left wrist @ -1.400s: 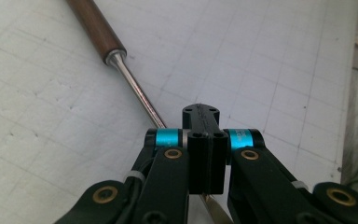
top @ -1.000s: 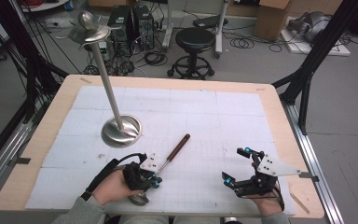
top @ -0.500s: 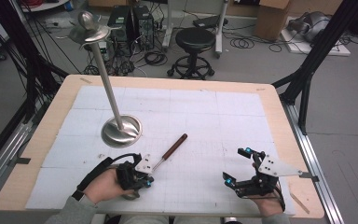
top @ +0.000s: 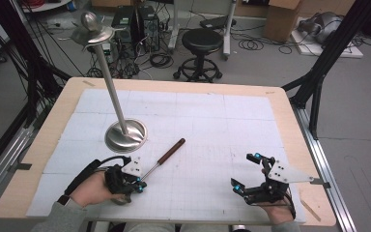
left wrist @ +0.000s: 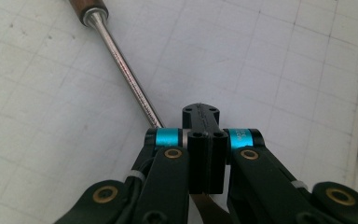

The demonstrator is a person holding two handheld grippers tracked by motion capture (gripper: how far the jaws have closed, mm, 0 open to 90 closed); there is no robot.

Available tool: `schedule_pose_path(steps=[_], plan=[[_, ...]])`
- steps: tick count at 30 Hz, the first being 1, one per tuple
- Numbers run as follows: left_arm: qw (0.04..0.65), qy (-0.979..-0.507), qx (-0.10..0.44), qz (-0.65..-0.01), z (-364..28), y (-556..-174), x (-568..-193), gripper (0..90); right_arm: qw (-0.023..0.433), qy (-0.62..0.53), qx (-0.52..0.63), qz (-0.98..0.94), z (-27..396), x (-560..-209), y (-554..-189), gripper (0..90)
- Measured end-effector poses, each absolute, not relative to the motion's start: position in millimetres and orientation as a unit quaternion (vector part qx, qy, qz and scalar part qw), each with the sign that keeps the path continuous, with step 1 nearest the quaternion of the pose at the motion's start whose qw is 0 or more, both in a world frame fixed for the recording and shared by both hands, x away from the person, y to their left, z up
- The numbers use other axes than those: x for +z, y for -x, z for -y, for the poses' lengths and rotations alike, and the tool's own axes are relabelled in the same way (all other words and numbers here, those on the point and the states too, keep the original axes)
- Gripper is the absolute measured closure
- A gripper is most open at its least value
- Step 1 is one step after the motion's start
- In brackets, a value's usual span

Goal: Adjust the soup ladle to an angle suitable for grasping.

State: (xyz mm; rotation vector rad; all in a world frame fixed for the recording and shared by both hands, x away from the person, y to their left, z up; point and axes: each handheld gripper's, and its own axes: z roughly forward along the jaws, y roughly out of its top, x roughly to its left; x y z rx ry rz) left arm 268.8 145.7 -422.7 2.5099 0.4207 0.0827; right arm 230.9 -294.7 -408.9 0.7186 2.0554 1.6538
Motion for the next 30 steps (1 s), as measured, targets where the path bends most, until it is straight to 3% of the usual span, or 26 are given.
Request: schedule_pose_path(steps=[18,30], plan=[[0.301,-0.938,0.015,-0.170,-202.6,-255.9,-423.8,89.8,0.201,-0.260,0.591,-0.737,295.3,-409.6,-230.6,1.8],[0.337,-0.922,-0.001,-0.190,-249.2,-244.8,-429.2,89.7,0.203,-0.266,0.591,-0.734,298.2,-410.1,-231.7,1.8]])
